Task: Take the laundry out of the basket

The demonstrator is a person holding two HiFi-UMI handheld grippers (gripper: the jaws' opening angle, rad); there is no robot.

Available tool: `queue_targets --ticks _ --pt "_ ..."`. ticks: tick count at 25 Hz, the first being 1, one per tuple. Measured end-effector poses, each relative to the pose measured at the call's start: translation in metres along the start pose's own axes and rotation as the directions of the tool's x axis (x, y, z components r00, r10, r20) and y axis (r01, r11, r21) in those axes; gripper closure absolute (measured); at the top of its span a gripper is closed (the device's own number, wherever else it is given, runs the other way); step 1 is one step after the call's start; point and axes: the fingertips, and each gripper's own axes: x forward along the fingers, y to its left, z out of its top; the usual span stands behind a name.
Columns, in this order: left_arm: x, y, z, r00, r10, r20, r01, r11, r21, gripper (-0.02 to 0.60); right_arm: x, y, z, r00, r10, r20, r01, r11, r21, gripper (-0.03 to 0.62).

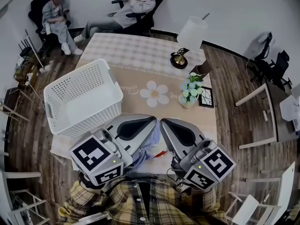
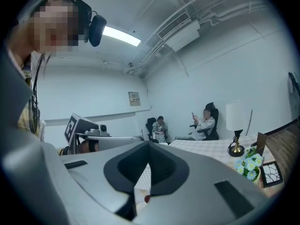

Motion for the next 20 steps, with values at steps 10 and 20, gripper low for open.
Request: queue_targets --ticks 10,20 --pt "-0.003 0.009 0.017 0.997 0.065 0.052 -0.069 0.995 0.073 0.569 0.000 -0.001 -0.006 1.000 -0.001 -0.017 0.001 1.000 0.001 0.589" --pt "-0.004 0.015 0.020 0.992 0.100 0.074 -0.106 0.990 0.093 0.568 0.001 0.000 -0.012 0.999 -0.001 -0.040 0.001 1.000 -0.022 0.589"
